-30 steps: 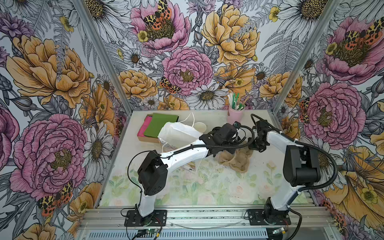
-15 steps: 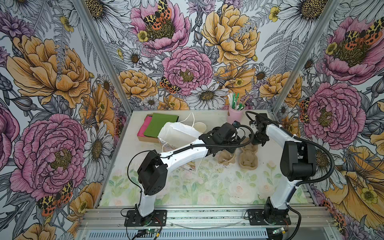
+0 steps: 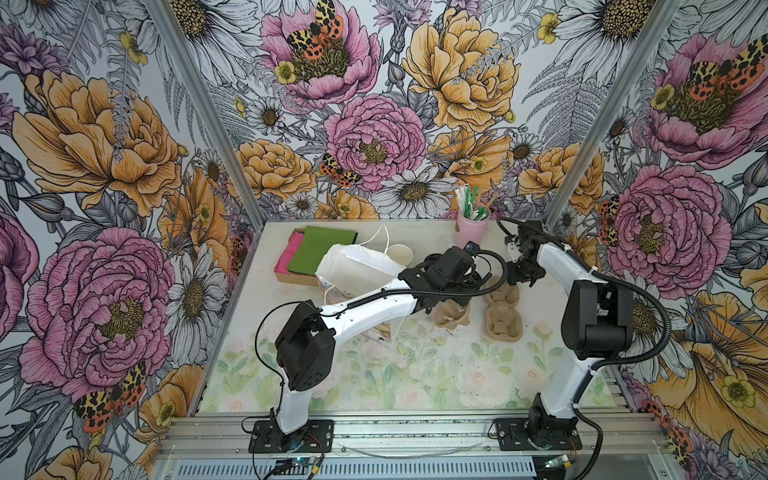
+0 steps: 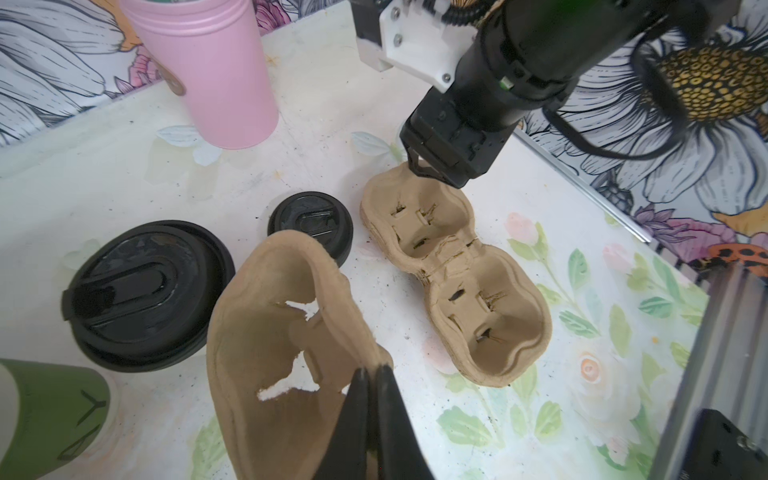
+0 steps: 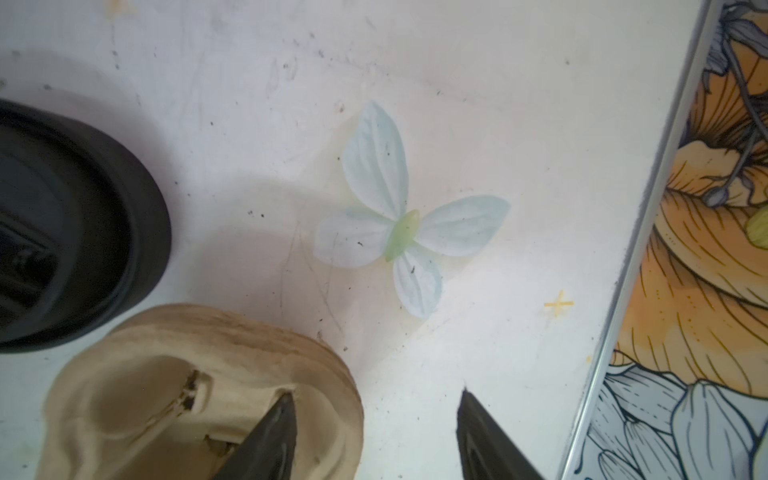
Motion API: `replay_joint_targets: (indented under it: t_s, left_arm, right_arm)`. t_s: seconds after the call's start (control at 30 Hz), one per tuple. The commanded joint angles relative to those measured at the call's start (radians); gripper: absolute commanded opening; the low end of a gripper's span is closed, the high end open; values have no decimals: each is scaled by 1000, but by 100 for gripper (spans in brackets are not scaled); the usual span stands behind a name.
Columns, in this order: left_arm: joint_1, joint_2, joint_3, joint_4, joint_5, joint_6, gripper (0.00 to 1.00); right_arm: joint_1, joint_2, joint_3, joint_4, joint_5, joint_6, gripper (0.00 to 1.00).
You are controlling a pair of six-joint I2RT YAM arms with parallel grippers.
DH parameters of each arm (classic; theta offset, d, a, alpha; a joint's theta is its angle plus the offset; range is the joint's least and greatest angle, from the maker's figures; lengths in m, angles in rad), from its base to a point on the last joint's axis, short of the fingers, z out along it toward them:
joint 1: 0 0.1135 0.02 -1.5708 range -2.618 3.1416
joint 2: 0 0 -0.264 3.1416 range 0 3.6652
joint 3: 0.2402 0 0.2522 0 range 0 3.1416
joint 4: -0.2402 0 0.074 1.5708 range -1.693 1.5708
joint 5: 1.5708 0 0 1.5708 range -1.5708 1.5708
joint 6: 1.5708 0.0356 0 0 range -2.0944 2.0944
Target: Pack the takeout coffee
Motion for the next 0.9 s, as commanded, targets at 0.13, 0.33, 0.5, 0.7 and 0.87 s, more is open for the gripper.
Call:
replay_joint_targets:
  t_s: [0.13, 0.33, 0.5, 0.7, 0.87]
  left_arm:
    - [-64, 77, 43, -59, -200, 9, 9]
    - [-90, 162, 79, -83, -233, -28, 9]
    - [-93, 224, 112, -96, -202, -48, 9]
    - [-79, 274, 149, -102, -117, -64, 14]
    - [-53, 237, 156, -100, -37, -83, 30]
  right_arm:
    - [-33, -182, 55, 3, -20, 170, 81]
    - [-91, -318, 8, 10, -92, 301, 83]
    - [-98, -420, -46, 19, -150, 357, 83]
    - [-98, -522, -114, 69, -242, 433, 84]
    - [-97, -588, -154, 88, -307, 468, 86]
